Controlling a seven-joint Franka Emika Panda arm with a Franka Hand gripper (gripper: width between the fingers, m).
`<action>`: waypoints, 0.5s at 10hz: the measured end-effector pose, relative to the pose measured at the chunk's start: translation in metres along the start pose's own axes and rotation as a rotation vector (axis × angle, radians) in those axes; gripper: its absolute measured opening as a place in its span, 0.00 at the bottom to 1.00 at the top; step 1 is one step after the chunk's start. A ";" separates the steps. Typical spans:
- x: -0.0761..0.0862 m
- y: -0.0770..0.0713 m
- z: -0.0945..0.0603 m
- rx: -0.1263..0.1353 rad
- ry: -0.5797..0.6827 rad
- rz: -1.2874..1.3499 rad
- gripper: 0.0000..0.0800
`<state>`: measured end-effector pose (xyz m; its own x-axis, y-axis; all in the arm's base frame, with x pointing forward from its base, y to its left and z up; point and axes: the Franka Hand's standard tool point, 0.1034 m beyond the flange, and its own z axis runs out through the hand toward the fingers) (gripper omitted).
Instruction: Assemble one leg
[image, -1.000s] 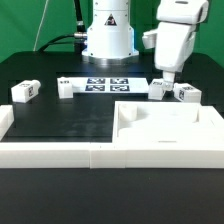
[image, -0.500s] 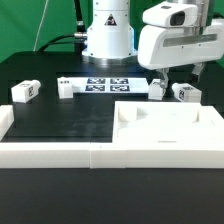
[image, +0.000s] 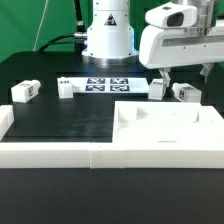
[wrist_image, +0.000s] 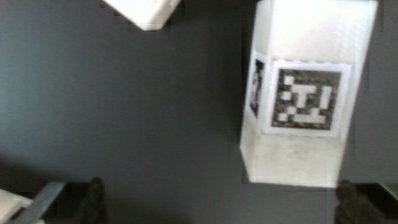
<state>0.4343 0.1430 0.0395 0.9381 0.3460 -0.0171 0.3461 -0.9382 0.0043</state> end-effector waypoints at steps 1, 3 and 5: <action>-0.007 -0.005 0.003 -0.007 -0.072 -0.014 0.81; -0.005 -0.010 0.000 -0.020 -0.278 -0.023 0.81; -0.008 -0.009 -0.003 -0.031 -0.445 -0.023 0.81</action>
Offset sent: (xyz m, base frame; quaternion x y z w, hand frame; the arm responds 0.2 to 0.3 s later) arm 0.0005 0.0126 0.0069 0.0134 -0.1857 0.0084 0.9825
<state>0.4235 0.1488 0.0424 0.8349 0.3224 -0.4461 0.3736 -0.9271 0.0292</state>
